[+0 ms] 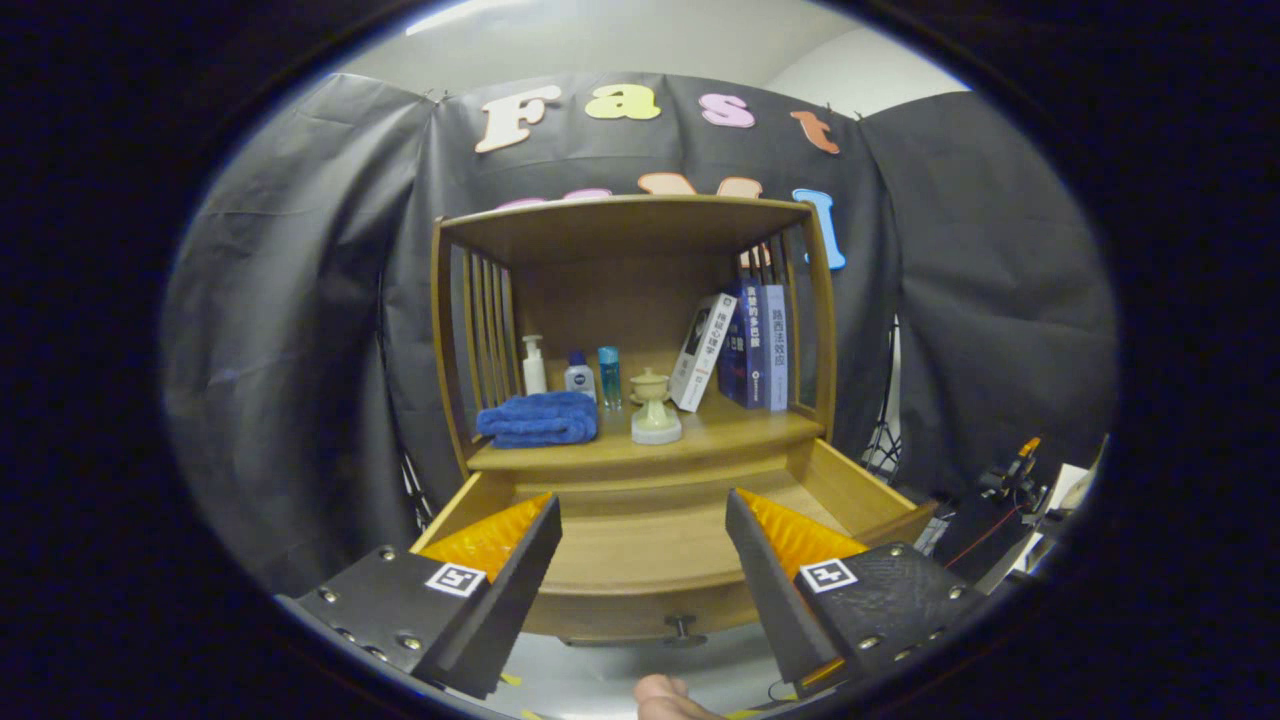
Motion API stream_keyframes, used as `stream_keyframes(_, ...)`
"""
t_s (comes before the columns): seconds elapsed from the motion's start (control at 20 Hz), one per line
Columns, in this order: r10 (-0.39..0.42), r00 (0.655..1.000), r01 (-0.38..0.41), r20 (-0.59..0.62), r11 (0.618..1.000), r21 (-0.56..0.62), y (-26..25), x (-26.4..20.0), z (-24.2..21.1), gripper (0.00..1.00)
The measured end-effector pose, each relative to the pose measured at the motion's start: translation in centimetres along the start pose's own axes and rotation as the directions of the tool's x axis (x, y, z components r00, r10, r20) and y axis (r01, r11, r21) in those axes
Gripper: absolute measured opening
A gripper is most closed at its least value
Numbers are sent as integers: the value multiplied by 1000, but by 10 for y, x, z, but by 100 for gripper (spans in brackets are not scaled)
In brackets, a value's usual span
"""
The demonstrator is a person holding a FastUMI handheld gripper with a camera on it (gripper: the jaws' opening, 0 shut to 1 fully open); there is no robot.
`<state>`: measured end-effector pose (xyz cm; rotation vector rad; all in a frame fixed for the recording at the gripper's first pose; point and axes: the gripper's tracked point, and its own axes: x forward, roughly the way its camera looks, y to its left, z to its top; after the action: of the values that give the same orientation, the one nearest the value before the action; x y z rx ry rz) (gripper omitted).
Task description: Pull open the drawer, take out the items inside it, and place them on the countertop above the cabinet.
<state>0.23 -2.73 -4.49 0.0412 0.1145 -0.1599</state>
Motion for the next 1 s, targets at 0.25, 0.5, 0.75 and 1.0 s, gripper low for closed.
stream_keyframes(0.25,17,1000,-16,23,999,-34,6,-9,-36,98)
stream_keyframes(0.5,43,998,-42,51,999,-21,15,-10,-60,98)
stream_keyframes(0.75,25,999,-23,23,998,-62,6,1,-93,98)
stream_keyframes(1.0,22,1000,-22,-9,998,-56,2,16,-119,98)
